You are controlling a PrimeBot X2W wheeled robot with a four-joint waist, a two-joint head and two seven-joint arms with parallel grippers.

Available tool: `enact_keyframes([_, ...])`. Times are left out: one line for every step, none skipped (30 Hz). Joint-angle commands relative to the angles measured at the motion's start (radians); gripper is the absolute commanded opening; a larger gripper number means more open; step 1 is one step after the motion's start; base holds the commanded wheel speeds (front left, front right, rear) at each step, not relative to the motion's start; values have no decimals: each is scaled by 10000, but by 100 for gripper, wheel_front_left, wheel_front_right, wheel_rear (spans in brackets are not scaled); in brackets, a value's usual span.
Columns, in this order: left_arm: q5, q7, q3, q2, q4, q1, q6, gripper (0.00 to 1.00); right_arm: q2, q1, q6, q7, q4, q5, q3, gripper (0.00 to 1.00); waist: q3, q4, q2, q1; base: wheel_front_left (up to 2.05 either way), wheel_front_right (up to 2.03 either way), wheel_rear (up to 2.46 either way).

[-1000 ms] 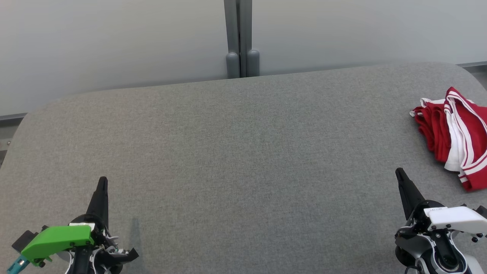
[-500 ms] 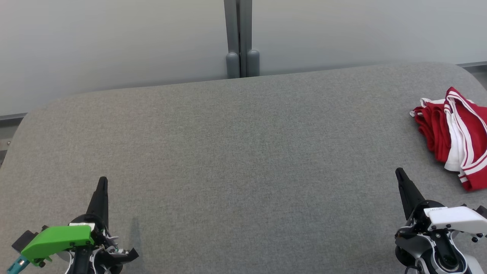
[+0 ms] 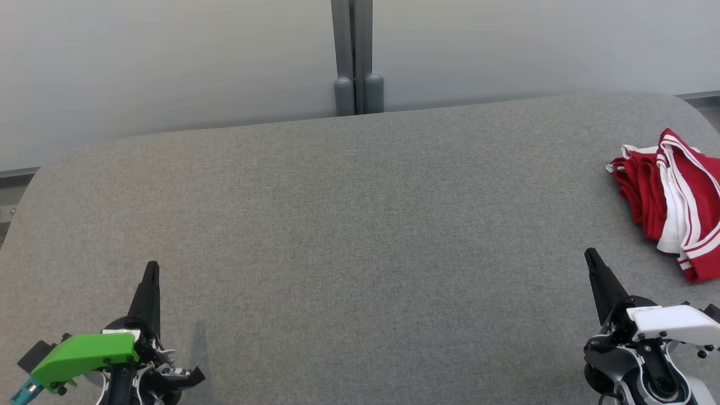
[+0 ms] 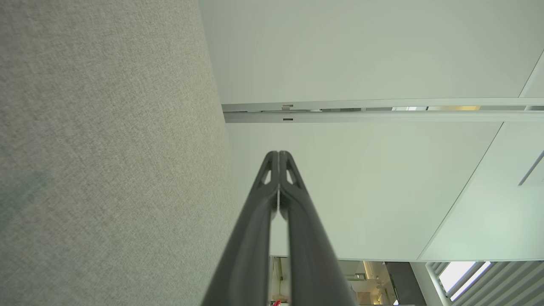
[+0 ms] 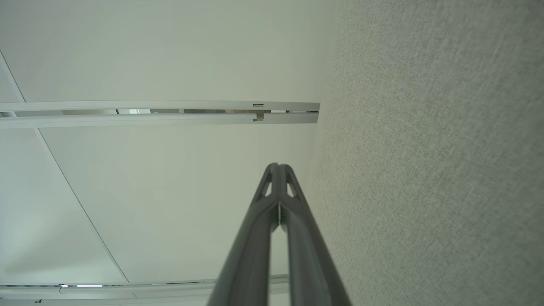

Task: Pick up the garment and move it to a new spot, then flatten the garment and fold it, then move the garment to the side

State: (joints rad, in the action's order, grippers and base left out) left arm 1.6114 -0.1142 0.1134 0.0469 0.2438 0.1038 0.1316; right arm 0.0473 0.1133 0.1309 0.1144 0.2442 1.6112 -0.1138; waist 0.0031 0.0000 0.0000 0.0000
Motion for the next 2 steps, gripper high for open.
enact_keyframes([30,-35,20,63,-4,95,-17,0,56,-112,-5,30,-33,35,-16,0,0,0,0,0,0,0,0])
enact_keyframes([30,-35,20,63,-2,95,-17,0,56,-112,-3,30,-33,35,-16,0,0,0,0,0,0,0,0])
